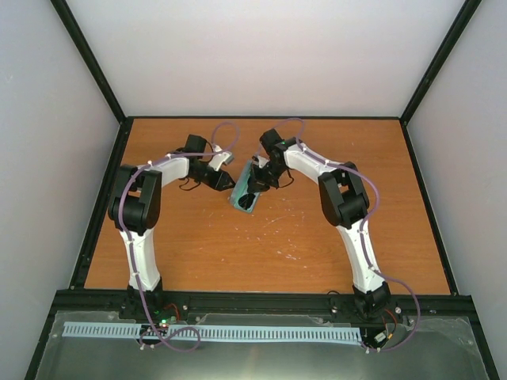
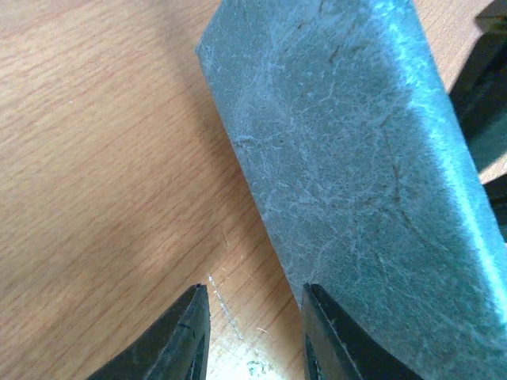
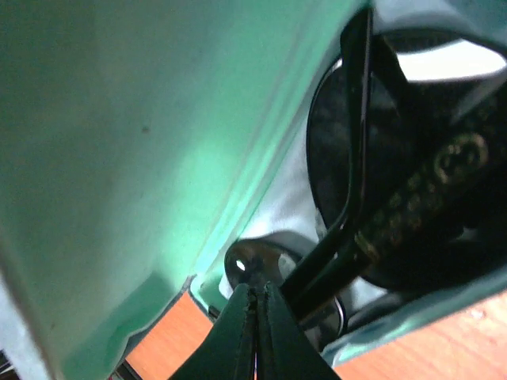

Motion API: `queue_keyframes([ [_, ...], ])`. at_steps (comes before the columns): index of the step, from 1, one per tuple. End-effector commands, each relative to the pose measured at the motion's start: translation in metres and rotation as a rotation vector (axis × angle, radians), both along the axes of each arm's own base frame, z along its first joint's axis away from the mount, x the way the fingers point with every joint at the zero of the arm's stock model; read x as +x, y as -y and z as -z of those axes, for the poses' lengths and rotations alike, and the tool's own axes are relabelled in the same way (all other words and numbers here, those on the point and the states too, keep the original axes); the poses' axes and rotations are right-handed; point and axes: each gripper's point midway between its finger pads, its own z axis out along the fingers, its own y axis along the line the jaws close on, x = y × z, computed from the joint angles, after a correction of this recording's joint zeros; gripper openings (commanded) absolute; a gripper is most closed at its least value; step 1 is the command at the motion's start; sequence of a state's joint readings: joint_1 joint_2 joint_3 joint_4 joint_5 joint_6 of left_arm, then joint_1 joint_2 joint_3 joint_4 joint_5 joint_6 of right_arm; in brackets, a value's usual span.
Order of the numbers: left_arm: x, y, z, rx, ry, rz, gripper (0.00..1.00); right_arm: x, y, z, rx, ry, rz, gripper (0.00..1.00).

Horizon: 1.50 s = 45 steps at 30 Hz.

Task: Organize the sunglasses
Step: Place the sunglasses in the sunglasses case, then close the sunglasses case at the center of the board.

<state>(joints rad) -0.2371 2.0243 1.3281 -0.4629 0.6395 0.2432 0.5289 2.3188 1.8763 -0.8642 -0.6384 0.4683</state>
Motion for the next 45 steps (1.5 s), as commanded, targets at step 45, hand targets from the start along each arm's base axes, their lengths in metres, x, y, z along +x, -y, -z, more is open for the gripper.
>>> queue_keyframes([
  [45,-0.011,0.066,-0.026,-0.01,0.062,0.138,0.32,0.002,0.037,0.045,-0.061,-0.008,0.13,0.03],
])
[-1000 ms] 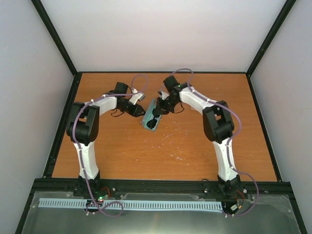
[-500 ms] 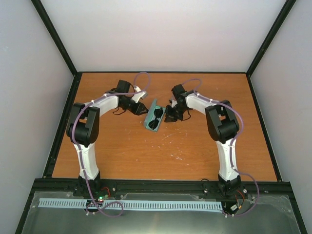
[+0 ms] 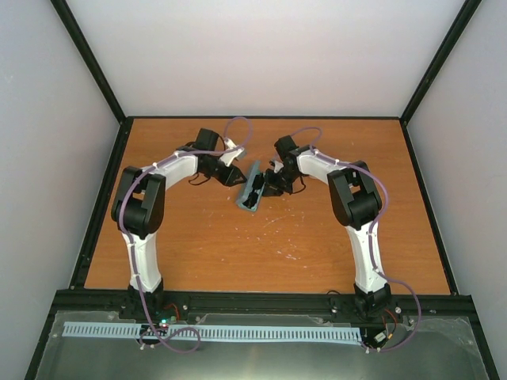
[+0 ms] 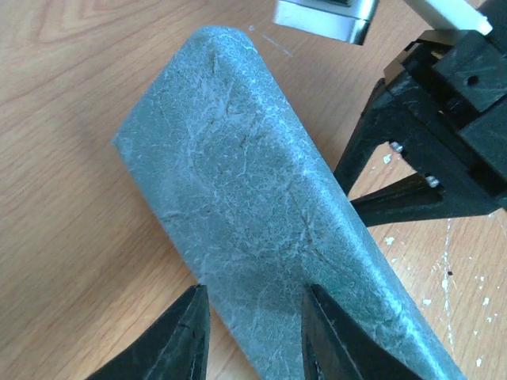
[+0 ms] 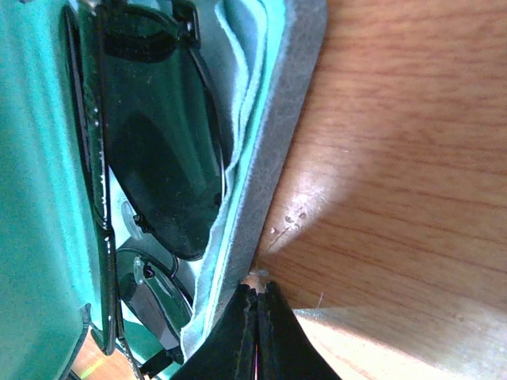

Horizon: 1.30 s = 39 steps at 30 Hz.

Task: Organize the sunglasses
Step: Close the sunglasses case at the center of the board, then reset both arms

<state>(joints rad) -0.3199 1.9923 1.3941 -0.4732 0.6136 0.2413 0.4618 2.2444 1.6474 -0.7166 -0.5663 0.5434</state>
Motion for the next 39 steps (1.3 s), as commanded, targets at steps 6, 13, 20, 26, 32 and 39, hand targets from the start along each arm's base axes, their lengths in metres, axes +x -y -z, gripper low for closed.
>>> queue_keyframes([
  [6,-0.03,0.059,0.02,0.012,-0.05,0.14,0.32,-0.002,-0.013,0.006,0.032,0.028,-0.016,0.03],
  [13,-0.029,0.063,0.015,0.042,-0.017,0.143,0.33,-0.007,-0.003,-0.002,0.016,0.032,-0.011,0.04],
  [20,0.031,0.014,-0.075,-0.025,0.162,-0.051,0.99,-0.005,0.067,-0.062,-0.156,0.17,0.057,0.46],
  [26,0.064,-0.047,-0.123,0.016,0.287,-0.231,0.99,0.001,0.126,-0.105,-0.336,0.326,0.1,1.0],
  [32,0.06,-0.126,-0.114,0.05,0.198,-0.432,1.0,-0.003,0.164,-0.113,-0.39,0.329,0.192,1.0],
  [39,0.05,-0.169,-0.098,0.128,0.168,-0.448,0.99,0.003,0.18,-0.118,-0.413,0.323,0.236,1.0],
])
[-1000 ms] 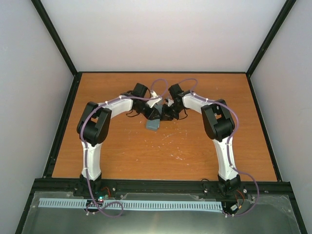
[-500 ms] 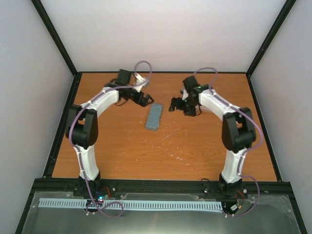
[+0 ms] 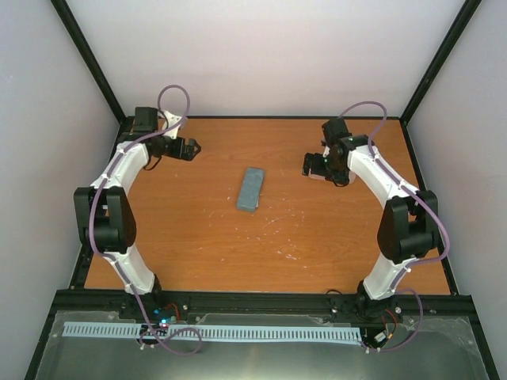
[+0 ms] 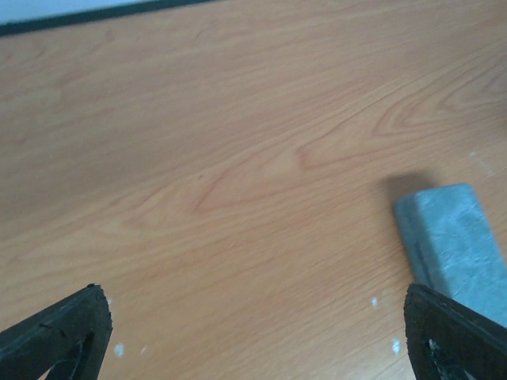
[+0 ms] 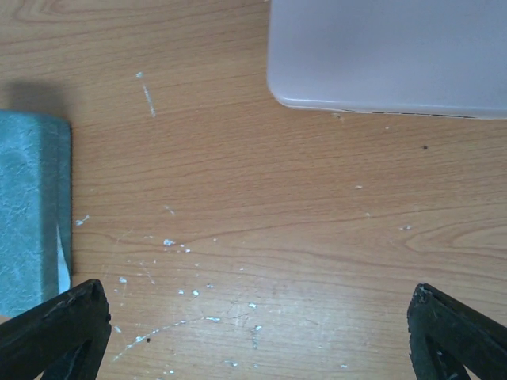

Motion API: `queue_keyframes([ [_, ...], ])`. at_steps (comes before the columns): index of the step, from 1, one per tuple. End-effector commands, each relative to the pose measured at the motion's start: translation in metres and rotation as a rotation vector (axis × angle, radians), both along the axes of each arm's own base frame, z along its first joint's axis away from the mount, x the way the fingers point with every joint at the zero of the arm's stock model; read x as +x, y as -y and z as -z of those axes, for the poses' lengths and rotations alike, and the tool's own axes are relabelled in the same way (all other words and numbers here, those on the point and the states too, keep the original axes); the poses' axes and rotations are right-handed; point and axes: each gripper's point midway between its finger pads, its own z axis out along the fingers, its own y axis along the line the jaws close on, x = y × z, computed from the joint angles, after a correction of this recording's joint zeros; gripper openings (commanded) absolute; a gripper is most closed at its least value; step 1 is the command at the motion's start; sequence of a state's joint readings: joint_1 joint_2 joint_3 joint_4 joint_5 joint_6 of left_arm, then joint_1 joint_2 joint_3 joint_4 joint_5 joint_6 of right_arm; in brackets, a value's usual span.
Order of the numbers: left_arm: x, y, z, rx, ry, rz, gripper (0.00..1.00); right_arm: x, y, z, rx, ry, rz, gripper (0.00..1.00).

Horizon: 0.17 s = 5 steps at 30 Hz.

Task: Organize the sunglasses
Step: Reset both arms

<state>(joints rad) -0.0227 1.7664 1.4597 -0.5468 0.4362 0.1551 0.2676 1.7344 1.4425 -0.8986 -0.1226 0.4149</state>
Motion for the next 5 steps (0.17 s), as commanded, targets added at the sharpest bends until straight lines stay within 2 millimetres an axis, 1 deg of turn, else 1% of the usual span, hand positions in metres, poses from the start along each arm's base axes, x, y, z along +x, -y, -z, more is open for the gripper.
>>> queue_keyframes([
  [1,-0.0092,-0.0116,0.0064,0.056,-0.031,0.01,0.99,0.0035,0.0126,-0.0034,-0.042,0.004,0.027,1.0],
  [4,-0.0061,-0.0128,0.0109,0.065,-0.051,0.011,1.0,0.0059,0.0164,-0.005,-0.064,0.01,0.033,1.0],
  [5,-0.0063,-0.0123,0.0141,0.064,-0.067,0.015,1.0,0.0075,0.0149,-0.0079,-0.06,0.026,0.018,1.0],
])
